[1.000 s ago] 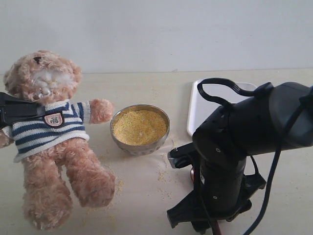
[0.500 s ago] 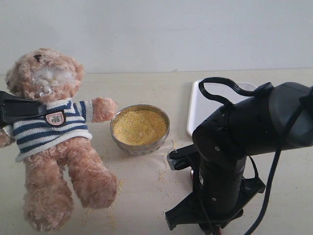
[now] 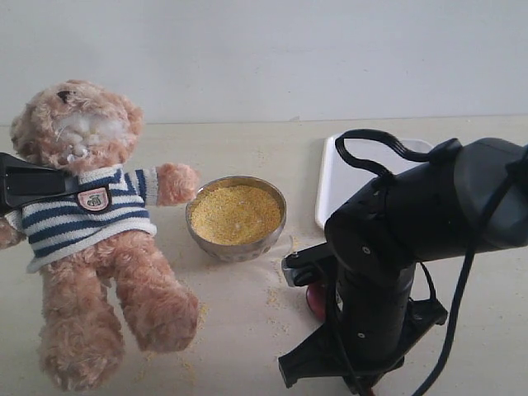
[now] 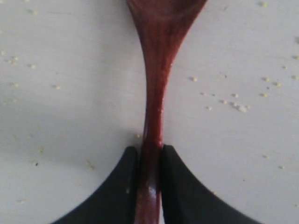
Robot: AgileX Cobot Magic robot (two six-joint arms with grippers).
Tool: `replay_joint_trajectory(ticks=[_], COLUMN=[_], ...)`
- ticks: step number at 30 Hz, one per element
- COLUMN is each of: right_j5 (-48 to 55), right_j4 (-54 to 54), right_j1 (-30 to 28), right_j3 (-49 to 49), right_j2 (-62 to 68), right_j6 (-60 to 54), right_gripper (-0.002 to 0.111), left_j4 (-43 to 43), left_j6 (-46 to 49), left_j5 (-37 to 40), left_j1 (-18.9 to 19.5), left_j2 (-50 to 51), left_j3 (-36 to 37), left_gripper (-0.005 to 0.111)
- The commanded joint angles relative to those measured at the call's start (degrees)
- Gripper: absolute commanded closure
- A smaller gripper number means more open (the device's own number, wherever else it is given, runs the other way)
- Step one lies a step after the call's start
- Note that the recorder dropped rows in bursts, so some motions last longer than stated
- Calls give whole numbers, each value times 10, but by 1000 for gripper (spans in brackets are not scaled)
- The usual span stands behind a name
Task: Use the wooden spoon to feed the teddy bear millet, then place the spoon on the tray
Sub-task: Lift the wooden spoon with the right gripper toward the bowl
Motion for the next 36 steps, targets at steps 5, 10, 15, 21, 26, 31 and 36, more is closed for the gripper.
replay_joint_trajectory(ticks=[5,10,15,21,26,31,36], right_j5=[-4,8,22,66,136,194,238], right_j4=[-39,-61,-61,-123,-149,-173,-169], right_j1=[0,-16,-22,-44,-114,-148,-148], right_j3=[0,17,36,36,8,-96,-227], right_j2=[-79,-104,-130,-187,-217,-219,-167], right_j6=[-23,-57,-135,-199,-262,-319,-381], right_gripper=[108,108,108,108,108,108,108], left_j4=[-17,-17,-17,-17,-18,-14,-14], left_j6=[-3,-3,-3,-3,-44,-94,-108], left_j5=[17,17,17,9,-26,-93,-97], left_j1=[1,1,1,1,1,1,1], left_j2=[0,0,0,0,0,0,0], left_j3=[-4,-4,-4,-4,-4,-3,-3], left_gripper=[102,102,102,102,102,102,102])
